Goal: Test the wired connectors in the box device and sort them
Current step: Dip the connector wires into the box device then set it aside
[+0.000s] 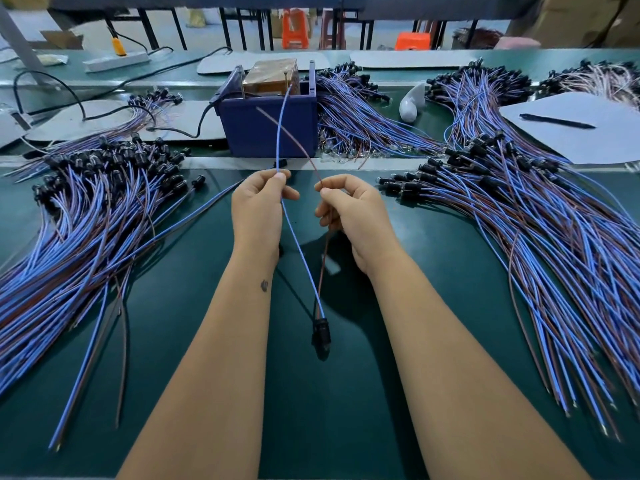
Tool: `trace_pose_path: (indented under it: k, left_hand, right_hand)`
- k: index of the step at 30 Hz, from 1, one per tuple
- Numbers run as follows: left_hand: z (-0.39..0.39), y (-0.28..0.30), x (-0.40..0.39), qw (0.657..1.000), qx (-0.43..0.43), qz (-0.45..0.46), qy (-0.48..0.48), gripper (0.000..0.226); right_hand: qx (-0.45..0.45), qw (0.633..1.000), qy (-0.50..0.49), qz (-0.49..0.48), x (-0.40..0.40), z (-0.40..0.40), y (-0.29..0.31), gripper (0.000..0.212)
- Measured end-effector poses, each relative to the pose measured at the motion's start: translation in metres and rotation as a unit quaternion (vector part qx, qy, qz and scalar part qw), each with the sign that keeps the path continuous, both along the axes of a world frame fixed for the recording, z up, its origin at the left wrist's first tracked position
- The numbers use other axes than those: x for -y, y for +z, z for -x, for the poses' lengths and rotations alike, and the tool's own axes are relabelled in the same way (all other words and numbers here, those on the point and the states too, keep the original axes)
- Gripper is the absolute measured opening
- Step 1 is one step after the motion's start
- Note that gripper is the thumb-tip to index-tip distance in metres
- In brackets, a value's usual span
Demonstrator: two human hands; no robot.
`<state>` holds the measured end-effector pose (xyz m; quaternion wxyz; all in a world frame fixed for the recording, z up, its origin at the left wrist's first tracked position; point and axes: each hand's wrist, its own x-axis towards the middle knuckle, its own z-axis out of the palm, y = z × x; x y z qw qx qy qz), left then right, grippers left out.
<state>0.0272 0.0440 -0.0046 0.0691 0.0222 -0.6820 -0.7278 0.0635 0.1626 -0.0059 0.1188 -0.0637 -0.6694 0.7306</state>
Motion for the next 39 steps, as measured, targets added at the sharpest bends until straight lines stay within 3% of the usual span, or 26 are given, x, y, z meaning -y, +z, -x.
trace_pose_path:
  k: [12,39]
  left_hand:
    - [0.005,-0.002,0.007,0.996,0.028,-0.058,0.069,0.016]
    - [0.002,0.003,0.006,0.998,0.031,-0.031,0.050,0.016]
  right_hand:
    - [-0.010,0.995,-0.058,0.082,-0.004,0.003,0.000,0.016]
    - [-0.017,0.996,-0.078,-0.039,0.005,0.013,-0.006,0.014]
